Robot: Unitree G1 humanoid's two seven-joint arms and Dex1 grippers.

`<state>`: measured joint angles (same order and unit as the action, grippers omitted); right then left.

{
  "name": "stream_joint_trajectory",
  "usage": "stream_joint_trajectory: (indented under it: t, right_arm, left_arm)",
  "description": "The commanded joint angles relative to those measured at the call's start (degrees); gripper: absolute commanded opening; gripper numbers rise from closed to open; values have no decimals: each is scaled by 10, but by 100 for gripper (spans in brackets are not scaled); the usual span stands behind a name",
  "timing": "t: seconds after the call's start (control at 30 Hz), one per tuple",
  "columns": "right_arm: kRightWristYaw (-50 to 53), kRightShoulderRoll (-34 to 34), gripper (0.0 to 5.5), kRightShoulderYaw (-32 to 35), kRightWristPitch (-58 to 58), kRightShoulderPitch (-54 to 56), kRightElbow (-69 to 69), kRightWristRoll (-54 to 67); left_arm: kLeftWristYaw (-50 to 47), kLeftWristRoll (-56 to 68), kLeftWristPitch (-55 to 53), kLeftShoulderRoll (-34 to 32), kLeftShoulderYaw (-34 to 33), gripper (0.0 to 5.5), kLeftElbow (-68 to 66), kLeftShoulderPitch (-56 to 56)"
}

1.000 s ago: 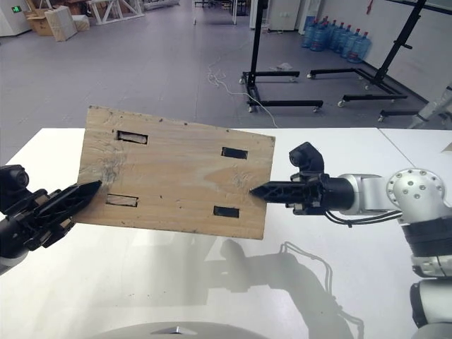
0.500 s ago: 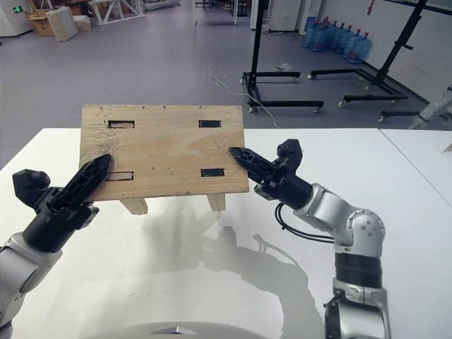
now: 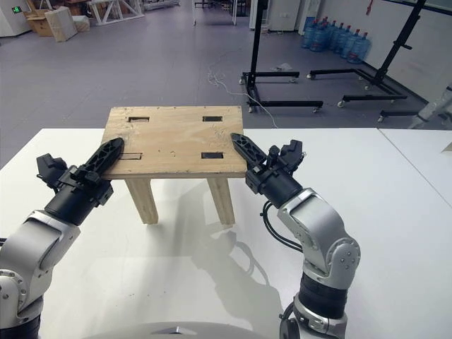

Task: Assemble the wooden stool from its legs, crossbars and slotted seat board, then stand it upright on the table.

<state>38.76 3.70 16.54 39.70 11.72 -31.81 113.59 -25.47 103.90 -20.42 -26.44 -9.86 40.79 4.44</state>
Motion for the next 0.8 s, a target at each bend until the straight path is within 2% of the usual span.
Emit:
stream_joint_trajectory:
  t: [0.03, 0.17, 0.2, 0.4, 0.53, 0.63, 0.73, 0.8]
  right_arm:
    - [20, 9, 137, 9, -37, -5, -17, -6]
    - [28, 25, 137, -2, -45, -15, -20, -6]
    - [29, 28, 175, -5, -43, -18, -17, -6]
    - [30, 55, 281, -8, -31, -32, 6, -6]
    - [-4, 64, 350, 14, -32, -17, 19, -6]
    - [-73, 68, 350, 57, -3, -34, 40, -6]
    - [-194, 88, 350, 115, 60, -58, 74, -6]
    - [-300, 118, 350, 137, 130, -121, 99, -6]
  left_arm:
    - [-15, -10, -7, -1, 8, 280, 5, 10]
    - [-23, -18, -2, 5, -1, 334, -1, 8]
    - [-23, -18, -2, 5, -3, 348, 0, 7]
    - [-15, -35, -10, 10, 8, 432, 8, 12]
    - [7, -56, -12, 16, 11, 488, 19, 25]
    - [85, -93, -32, -6, 12, 488, 53, 48]
    - [172, -131, -35, -17, -17, 488, 69, 100]
    - [218, -152, -37, -21, -22, 488, 76, 126]
